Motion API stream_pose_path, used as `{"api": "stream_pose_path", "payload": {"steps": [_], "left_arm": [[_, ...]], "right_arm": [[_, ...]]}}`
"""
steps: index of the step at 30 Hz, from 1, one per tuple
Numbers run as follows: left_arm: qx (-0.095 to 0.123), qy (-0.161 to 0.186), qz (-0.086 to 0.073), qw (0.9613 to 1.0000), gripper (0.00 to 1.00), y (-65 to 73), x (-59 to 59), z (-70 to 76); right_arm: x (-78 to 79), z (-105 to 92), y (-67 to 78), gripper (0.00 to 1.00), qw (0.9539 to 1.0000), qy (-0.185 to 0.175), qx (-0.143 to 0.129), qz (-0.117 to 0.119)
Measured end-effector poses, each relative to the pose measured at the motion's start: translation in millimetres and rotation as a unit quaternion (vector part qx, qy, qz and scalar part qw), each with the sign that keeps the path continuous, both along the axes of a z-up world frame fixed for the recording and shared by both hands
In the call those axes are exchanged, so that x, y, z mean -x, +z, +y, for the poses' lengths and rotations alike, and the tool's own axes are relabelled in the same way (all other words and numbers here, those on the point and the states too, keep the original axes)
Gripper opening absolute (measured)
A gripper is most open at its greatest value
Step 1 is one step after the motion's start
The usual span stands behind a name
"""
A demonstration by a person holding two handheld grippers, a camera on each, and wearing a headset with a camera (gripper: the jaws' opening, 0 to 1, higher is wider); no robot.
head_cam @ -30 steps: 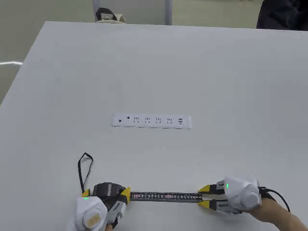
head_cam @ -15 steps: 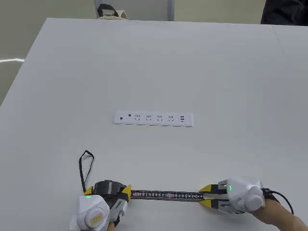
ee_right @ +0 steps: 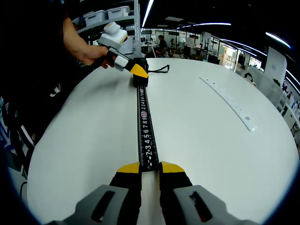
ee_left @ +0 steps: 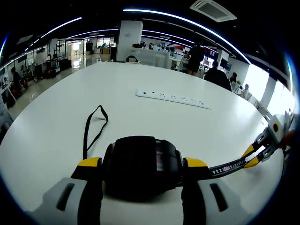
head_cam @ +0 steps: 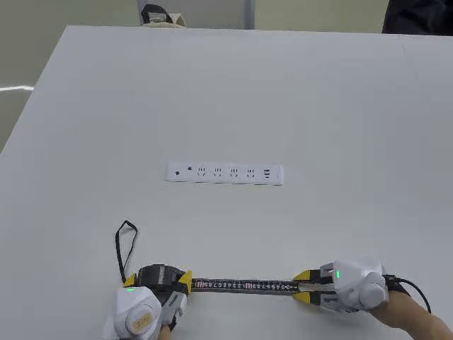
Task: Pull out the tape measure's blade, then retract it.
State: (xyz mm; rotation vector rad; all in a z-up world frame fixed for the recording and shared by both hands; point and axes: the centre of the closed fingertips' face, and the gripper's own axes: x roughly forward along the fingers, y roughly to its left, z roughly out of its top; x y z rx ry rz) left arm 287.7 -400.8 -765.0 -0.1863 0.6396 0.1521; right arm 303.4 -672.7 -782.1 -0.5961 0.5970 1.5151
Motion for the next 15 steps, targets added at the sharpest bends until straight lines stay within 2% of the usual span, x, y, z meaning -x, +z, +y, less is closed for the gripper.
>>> {"api": "stream_pose_path", "payload": {"steps": [15], "left_arm": [[0.012,-0.007,-0.001,0.9999,0.64,-4.6,-0.2,1.8]], "right_arm": [[-1.2,-0.2,0.8,0.12,0.9999,-0.001,0.011,-0.003]]}}
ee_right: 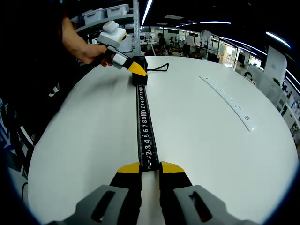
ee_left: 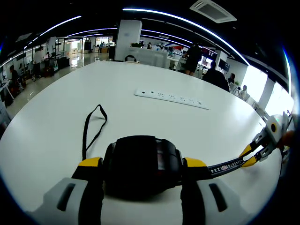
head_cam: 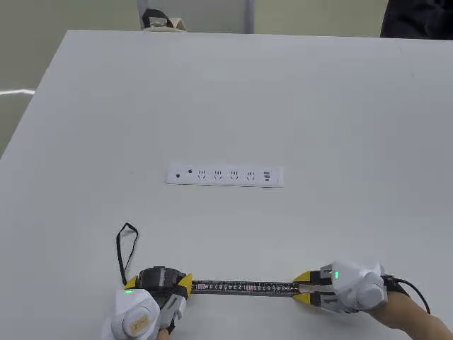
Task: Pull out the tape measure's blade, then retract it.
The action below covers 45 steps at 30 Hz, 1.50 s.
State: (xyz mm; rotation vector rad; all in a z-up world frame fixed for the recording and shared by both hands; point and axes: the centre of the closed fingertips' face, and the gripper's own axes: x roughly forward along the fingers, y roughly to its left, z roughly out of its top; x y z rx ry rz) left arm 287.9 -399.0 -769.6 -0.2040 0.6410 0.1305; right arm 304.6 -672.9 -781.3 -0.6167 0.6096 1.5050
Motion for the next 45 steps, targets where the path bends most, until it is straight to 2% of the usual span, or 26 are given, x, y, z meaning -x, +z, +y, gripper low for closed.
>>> {"api": "stream_pose_path", "payload": {"steps": [11,26,45], "left_arm": [[0.009,-0.007,-0.001,0.9999,0.63,4.2,0.8,-2.2],[0.018,-0.009,-0.006,0.9998,0.62,6.1,0.9,-3.6],[0.024,-0.010,-0.006,0.9996,0.62,8.3,2.0,-4.5]], "right_arm": [[1.0,3.7,0.0,0.12,1.0000,0.003,0.002,0.003],[4.0,26.1,4.8,0.12,0.9999,0.011,-0.005,0.004],[5.3,43.3,4.0,0.12,0.9999,0.013,-0.004,0.005]]}}
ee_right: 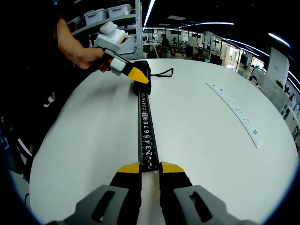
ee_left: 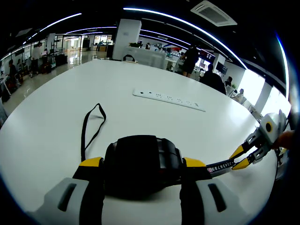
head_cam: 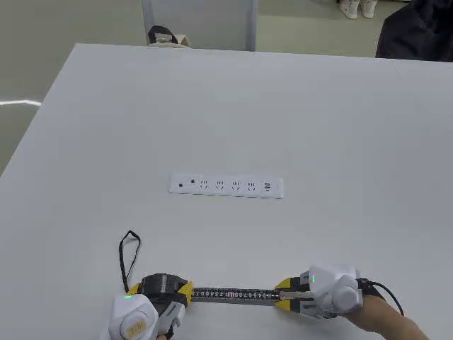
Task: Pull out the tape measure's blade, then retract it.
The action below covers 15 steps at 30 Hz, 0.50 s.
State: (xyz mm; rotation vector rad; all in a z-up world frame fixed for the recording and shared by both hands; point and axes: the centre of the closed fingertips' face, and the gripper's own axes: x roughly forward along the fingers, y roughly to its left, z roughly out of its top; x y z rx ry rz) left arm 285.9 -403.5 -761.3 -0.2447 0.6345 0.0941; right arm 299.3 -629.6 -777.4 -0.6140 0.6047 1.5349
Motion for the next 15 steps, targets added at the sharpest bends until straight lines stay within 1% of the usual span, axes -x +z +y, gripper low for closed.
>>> {"api": "stream_pose_path", "payload": {"steps": [5,11,15], "left_arm": [[0.001,-0.001,0.000,1.0000,0.62,-1.5,0.1,0.5],[0.003,-0.003,0.000,1.0000,0.62,-7.4,0.3,2.1],[0.005,-0.004,-0.001,1.0000,0.62,-3.4,0.5,0.4]], "right_arm": [[0.4,5.1,0.1,0.12,1.0000,0.000,0.000,0.001],[0.6,10.8,-0.9,0.12,1.0000,0.001,-0.001,0.002],[0.4,15.2,0.4,0.12,1.0000,0.001,-0.001,0.001]]}}
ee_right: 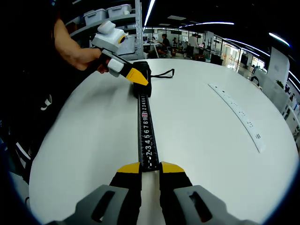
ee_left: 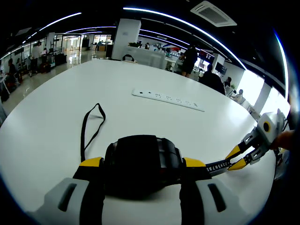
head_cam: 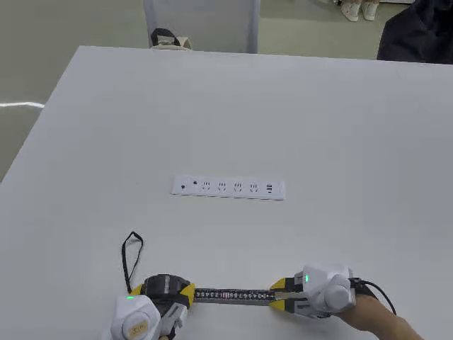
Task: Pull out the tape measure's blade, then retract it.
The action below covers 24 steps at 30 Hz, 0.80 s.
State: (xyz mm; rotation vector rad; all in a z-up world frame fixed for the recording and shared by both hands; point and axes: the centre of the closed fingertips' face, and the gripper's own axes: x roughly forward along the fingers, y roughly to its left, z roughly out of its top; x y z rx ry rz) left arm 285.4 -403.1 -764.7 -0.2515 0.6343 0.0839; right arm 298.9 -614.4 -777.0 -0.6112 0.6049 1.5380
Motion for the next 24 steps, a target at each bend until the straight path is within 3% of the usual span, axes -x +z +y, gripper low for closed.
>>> {"api": "stream_pose_path", "payload": {"steps": [24], "left_arm": [[0.002,0.000,0.001,1.0000,0.61,-9.1,-0.2,2.8]], "right_arm": [[2.7,29.3,-2.9,0.12,1.0000,0.004,-0.007,0.006]]}}
